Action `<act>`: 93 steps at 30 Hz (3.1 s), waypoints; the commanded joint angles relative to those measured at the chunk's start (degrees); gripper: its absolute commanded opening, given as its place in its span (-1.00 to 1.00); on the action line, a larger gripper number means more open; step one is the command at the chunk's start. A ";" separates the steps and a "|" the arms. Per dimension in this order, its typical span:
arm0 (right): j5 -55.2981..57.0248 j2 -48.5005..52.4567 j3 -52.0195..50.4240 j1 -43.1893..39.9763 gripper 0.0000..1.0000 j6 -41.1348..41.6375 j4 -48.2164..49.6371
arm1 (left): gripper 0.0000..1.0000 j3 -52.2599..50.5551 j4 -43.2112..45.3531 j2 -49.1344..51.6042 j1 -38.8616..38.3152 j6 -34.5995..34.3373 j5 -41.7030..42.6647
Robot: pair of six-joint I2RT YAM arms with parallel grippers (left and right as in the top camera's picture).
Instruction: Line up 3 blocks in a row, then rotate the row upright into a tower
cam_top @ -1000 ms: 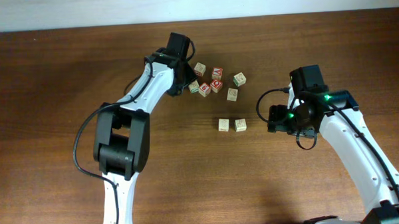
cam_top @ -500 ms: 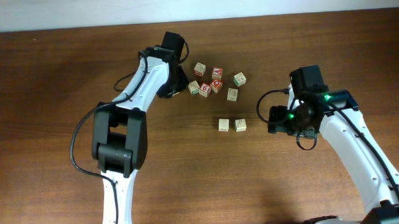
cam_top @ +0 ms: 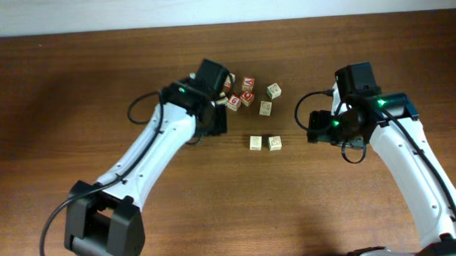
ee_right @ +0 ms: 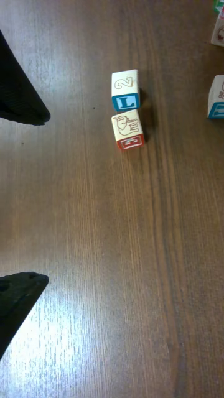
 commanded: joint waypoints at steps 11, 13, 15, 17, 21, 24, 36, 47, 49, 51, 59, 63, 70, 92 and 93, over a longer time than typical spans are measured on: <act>-0.11 -0.44 0.90 -6.86 0.53 -1.01 0.83 | -0.46 -4.96 16.48 13.16 -8.35 -5.46 3.80; -0.11 -0.44 0.90 -6.84 0.53 -1.01 0.81 | -0.44 -4.96 16.74 13.35 -8.50 -5.51 3.89; -0.11 -0.44 0.90 -6.84 0.53 -1.03 0.83 | -0.44 -4.96 16.48 13.35 -8.50 -5.49 3.91; -0.11 -0.44 0.90 -6.86 0.53 -1.03 0.83 | -0.44 -4.96 15.21 13.35 -8.50 -5.49 3.93; -0.11 -0.44 0.90 -6.86 0.53 -1.01 0.81 | -0.35 -4.96 14.10 13.35 -8.50 -5.49 4.74; -0.11 -0.44 0.90 -6.84 0.53 -1.01 0.76 | -0.13 -4.96 14.12 13.46 -8.50 -5.49 4.76; -4.63 -0.37 -6.62 -5.55 -0.73 -0.98 2.43 | -1.00 21.62 -7.78 12.81 6.80 0.61 -1.40; -3.54 17.81 -8.96 4.55 -0.92 -2.08 16.83 | -1.00 -3.50 5.16 12.81 6.34 9.77 13.33; -3.58 18.12 -8.96 4.57 -0.92 -2.12 19.93 | -1.00 -3.78 8.22 12.81 3.96 9.75 13.75; -5.51 18.84 -8.98 4.57 -0.92 -3.98 22.25 | -1.00 -3.78 9.62 12.81 3.50 9.31 13.75; -8.24 21.09 -9.01 8.85 -0.92 -4.63 26.47 | -1.00 -3.78 11.17 12.92 1.62 6.47 17.42; -9.16 21.09 -9.01 8.96 -0.92 -4.63 27.02 | -1.00 -3.78 12.04 13.46 0.20 4.79 17.64; -10.51 21.09 -9.01 8.96 -0.92 -4.63 27.47 | -1.00 -3.78 12.17 13.46 -0.42 2.36 17.64; -8.81 21.07 -6.80 11.52 -0.92 -4.85 25.73 | -1.00 -3.78 12.59 13.46 -1.73 1.31 15.72; -8.81 21.07 -6.64 11.52 -0.92 -4.85 25.64 | -1.00 -3.78 12.59 13.46 -1.73 1.31 15.69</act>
